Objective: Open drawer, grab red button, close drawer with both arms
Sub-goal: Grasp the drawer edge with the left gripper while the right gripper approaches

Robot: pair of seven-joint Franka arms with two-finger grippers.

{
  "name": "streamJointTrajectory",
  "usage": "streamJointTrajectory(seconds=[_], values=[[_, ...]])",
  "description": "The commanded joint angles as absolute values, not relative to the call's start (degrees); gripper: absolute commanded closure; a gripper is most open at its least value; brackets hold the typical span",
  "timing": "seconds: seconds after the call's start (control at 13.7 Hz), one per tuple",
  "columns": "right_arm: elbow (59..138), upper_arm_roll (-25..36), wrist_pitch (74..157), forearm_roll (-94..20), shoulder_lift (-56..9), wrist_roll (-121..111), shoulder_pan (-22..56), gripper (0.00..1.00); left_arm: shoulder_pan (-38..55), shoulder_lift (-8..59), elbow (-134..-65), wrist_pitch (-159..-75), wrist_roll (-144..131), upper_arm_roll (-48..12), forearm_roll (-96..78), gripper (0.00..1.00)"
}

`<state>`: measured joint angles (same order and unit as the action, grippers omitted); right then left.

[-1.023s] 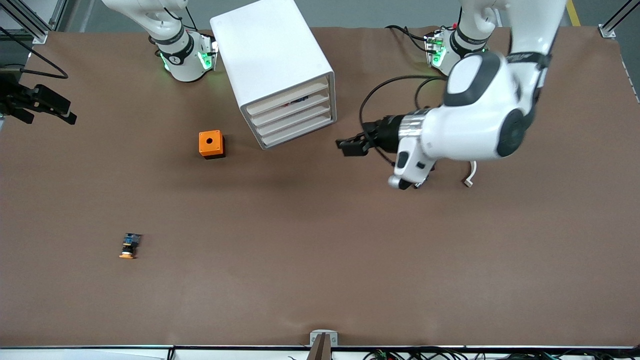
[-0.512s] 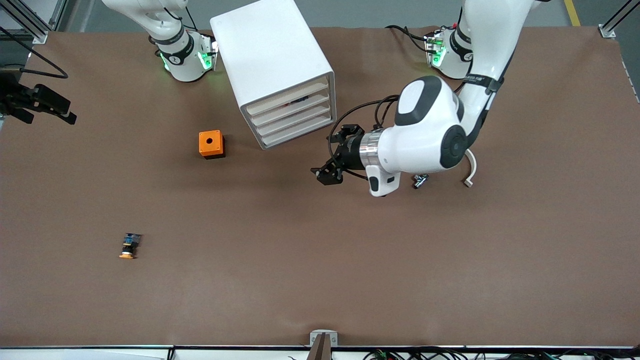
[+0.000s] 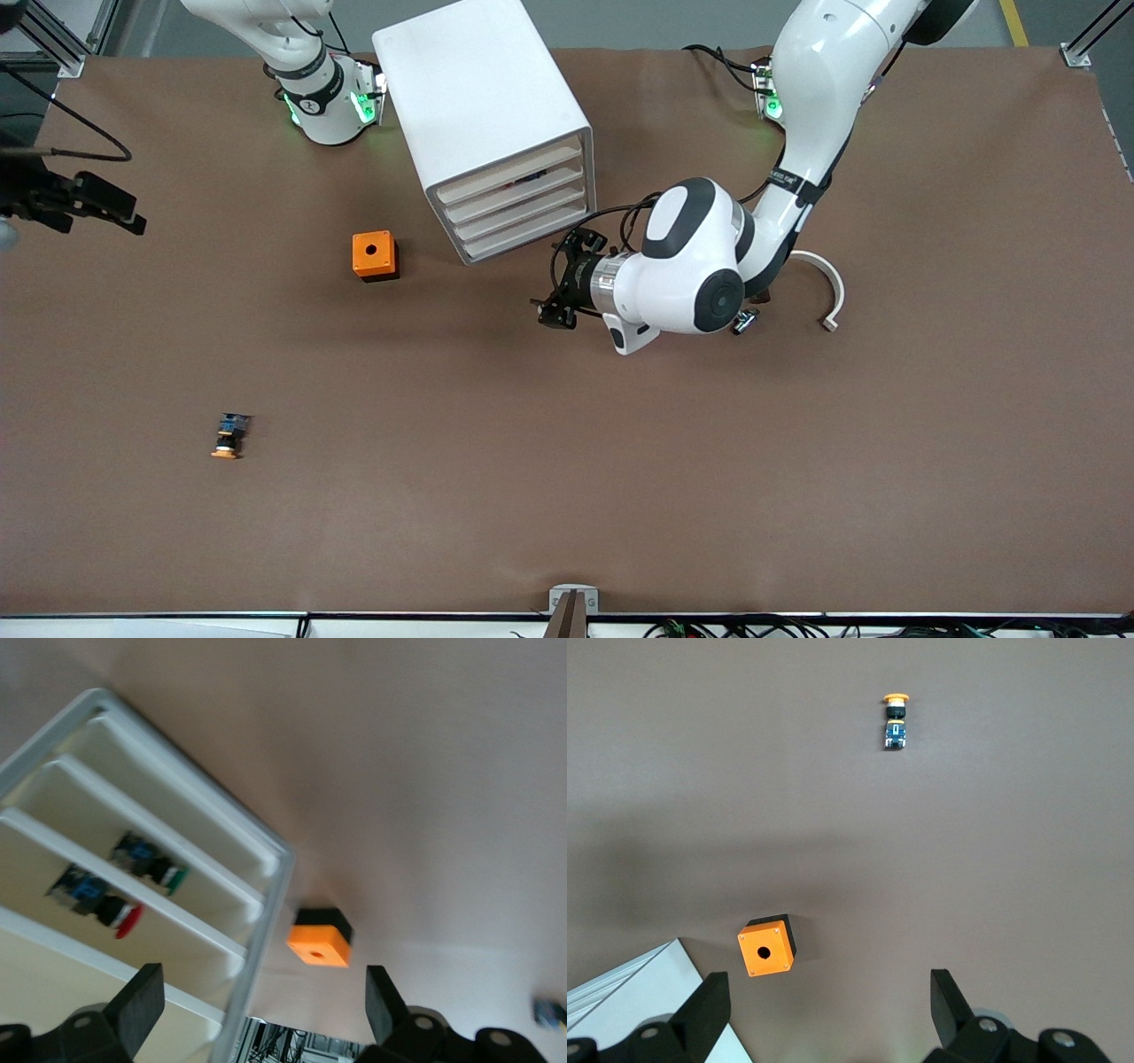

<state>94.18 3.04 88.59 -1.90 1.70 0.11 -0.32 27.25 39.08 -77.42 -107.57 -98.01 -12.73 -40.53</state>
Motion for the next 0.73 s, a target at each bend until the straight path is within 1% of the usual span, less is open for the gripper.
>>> streamJointTrajectory(seconds=[0.0, 0.07, 0.29, 0.44, 0.66], values=[[92.9, 3.0, 88.7, -1.7, -0.9, -0.5, -0.7, 0.00, 27.7, 42.3, -75.6, -101.7, -105.8, -12.7, -41.6, 0.00], [92.8, 3.0, 89.0, -1.3, -3.7, -0.6, -0.2, 0.00, 27.7, 43.1, -75.6, -99.6, -108.1, -12.7, -41.7, 0.00], [91.2, 3.1, 89.2, -0.9, -7.9, -0.7, -1.4, 0.00, 27.2, 46.1, -75.6, -92.5, -113.9, -12.6, -45.7, 0.00], [90.3, 3.1, 89.0, -0.8, -9.0, -0.7, -2.4, 0.00, 27.1, 48.1, -75.6, -87.4, -118.9, -12.6, -47.1, 0.00], [90.3, 3.1, 88.9, -1.8, -8.9, 0.2, -2.1, 0.00, 27.0, 50.6, -75.7, -81.1, -124.6, -12.3, -51.1, 0.00]])
